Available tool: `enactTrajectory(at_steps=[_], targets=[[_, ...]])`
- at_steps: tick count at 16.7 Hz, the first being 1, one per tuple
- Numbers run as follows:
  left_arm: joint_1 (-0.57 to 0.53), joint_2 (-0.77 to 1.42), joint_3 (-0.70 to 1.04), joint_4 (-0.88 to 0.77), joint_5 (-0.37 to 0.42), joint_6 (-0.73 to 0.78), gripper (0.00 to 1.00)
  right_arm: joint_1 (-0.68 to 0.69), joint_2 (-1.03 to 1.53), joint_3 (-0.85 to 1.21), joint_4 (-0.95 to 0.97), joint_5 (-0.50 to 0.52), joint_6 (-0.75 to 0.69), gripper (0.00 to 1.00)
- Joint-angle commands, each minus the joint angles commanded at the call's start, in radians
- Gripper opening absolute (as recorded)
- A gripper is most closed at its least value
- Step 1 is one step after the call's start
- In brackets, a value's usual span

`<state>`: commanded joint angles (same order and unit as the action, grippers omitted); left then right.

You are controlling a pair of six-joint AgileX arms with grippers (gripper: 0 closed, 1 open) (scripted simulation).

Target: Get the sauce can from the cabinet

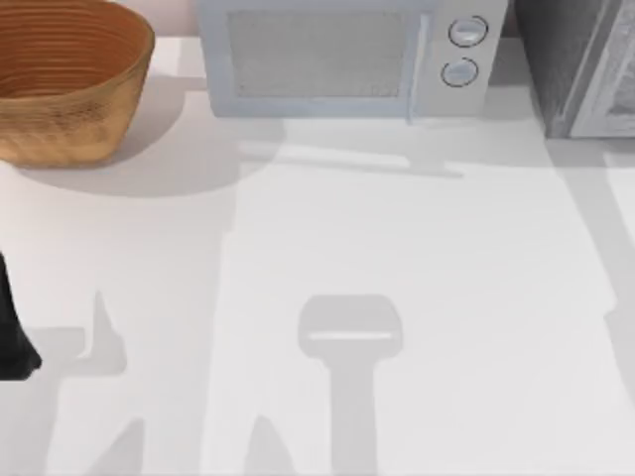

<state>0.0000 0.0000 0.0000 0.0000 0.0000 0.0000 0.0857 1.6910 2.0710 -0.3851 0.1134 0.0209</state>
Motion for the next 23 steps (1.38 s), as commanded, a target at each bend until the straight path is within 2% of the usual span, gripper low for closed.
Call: enactTrajectory(at_steps=[12,23], targets=[[0.000,0.000,0.000,0.000,0.000,0.000,1.00,0.000,0.000,0.000,0.000,0.000,0.000,0.02],[0.000,0.000,0.000,0.000,0.000,0.000,1.00,0.008,-0.017,0.001,-0.017,0.004,0.002,0.00]])
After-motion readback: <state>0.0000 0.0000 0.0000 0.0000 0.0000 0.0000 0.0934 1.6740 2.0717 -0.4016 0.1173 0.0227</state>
